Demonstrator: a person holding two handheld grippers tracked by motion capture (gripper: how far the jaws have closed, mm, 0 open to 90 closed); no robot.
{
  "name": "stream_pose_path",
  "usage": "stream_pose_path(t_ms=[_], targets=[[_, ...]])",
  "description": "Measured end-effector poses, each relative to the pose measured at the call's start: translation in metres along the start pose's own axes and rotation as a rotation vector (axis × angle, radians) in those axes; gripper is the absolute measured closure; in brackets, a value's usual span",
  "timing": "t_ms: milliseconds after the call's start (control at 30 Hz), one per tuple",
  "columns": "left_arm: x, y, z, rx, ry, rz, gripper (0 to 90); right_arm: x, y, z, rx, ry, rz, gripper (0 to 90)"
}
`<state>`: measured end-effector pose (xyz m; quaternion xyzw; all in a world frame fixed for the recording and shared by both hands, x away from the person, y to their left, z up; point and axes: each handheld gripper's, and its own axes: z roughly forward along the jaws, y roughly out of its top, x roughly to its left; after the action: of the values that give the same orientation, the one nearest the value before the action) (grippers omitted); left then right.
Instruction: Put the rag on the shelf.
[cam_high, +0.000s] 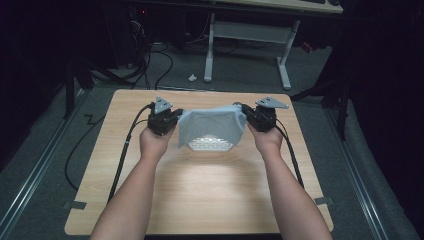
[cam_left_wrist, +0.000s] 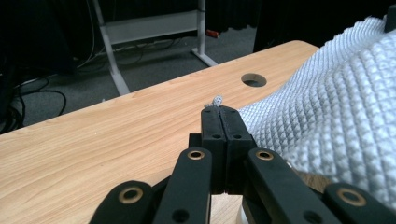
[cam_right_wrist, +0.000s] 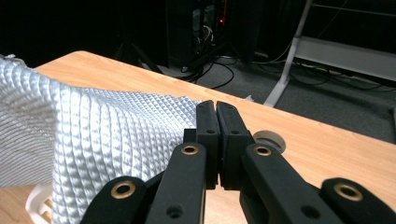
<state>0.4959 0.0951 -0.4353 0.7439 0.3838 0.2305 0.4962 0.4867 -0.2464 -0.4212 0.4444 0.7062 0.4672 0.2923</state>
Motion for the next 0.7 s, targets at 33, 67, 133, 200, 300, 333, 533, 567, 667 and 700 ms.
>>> stream_pose_path(t_ms=[33,67,133,200,300,333,533,567,667,700], targets=[[0.000,-0.001,0.000,0.000,-0.002,-0.003,89.6,0.001,-0.001,0.000,0.003,-0.002,0.003,89.6],[0.001,-0.003,0.000,0.001,-0.005,-0.006,89.6,0.001,-0.002,0.000,0.004,0.000,-0.002,89.6],[0.001,-0.006,0.000,0.004,-0.006,-0.011,89.6,0.002,-0.004,0.000,0.004,0.001,-0.003,89.6],[0.001,-0.009,0.001,0.007,-0.010,-0.020,89.6,0.002,-0.005,0.001,0.006,0.000,-0.002,89.6],[0.001,-0.013,0.002,0.010,-0.017,-0.028,89.6,0.002,-0.007,0.001,0.006,0.002,0.004,89.6],[0.000,-0.014,0.002,0.011,-0.018,-0.026,89.6,0.002,-0.007,0.002,0.008,0.004,0.006,89.6],[-0.001,-0.021,0.002,0.017,-0.025,-0.031,89.5,0.005,-0.013,0.003,0.026,0.008,0.007,89.6],[-0.001,-0.023,0.001,0.015,-0.025,-0.030,89.4,0.005,-0.014,0.004,0.024,0.012,0.004,89.6],[0.000,-0.027,0.001,0.018,-0.035,-0.040,89.3,0.006,-0.018,0.006,0.032,0.012,0.010,89.5],[0.000,-0.029,0.001,0.021,-0.037,-0.039,89.4,0.006,-0.019,0.007,0.029,0.015,0.013,89.5]])
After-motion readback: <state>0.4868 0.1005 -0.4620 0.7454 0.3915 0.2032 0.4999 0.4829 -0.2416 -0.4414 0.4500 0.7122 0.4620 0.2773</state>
